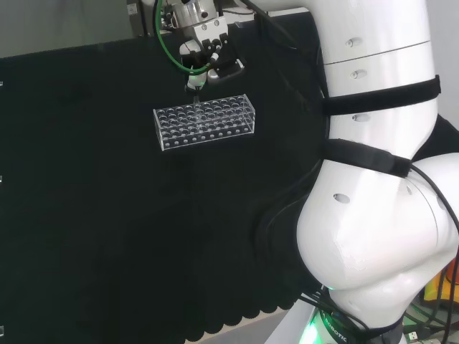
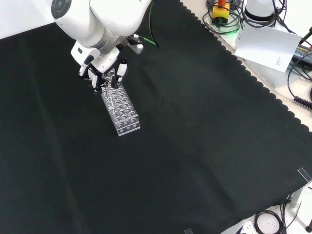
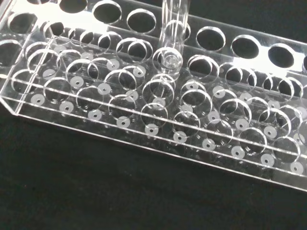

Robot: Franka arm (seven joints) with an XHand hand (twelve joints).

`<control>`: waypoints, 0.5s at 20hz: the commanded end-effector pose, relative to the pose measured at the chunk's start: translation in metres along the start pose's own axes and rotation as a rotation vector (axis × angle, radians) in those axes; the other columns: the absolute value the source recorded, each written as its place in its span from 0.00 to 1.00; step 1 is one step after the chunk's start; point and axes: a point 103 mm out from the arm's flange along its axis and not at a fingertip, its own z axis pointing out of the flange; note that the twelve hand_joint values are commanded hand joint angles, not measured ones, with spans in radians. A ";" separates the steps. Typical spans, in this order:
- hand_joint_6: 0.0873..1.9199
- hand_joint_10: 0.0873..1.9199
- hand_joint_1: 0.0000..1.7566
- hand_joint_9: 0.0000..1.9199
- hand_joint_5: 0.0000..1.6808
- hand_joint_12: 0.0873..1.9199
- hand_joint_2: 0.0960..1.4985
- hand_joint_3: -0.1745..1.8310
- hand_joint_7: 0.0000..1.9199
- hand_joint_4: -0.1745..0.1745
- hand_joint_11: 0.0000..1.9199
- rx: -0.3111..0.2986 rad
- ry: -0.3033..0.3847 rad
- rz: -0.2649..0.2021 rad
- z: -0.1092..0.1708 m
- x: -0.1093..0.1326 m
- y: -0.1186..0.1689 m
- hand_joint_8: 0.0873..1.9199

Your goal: Pick up the test tube.

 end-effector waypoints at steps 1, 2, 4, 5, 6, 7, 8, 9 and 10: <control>0.23 0.28 0.60 0.53 0.47 0.71 0.66 0.00 0.60 0.03 0.22 -0.007 -0.014 0.010 0.002 0.000 0.004 0.37; 0.25 0.28 0.61 0.54 0.47 0.71 0.66 0.00 0.61 0.02 0.22 -0.006 -0.012 0.012 0.002 0.000 0.004 0.37; 0.26 0.27 0.62 0.57 0.49 0.70 0.66 0.00 0.64 0.00 0.25 -0.012 -0.007 0.018 0.004 -0.001 0.006 0.35; 0.27 0.26 0.62 0.59 0.50 0.69 0.66 0.00 0.65 0.00 0.27 -0.017 -0.003 0.022 0.004 -0.002 0.007 0.34; 0.27 0.25 0.63 0.61 0.51 0.68 0.66 0.00 0.67 0.00 0.29 -0.026 -0.005 0.027 0.005 -0.002 0.009 0.33; 0.27 0.25 0.64 0.63 0.53 0.67 0.66 0.00 0.68 0.00 0.31 -0.037 -0.004 0.030 0.005 -0.002 0.010 0.32; 0.27 0.24 0.65 0.65 0.55 0.66 0.66 0.00 0.70 0.00 0.33 -0.057 0.001 0.032 0.004 -0.003 0.010 0.31; 0.29 0.24 0.66 0.68 0.61 0.65 0.67 0.01 0.72 0.00 0.36 -0.087 0.002 0.035 0.003 -0.003 0.010 0.30; 0.29 0.25 0.67 0.70 0.66 0.64 0.68 0.02 0.75 0.00 0.39 -0.115 0.000 0.036 0.001 -0.002 0.010 0.29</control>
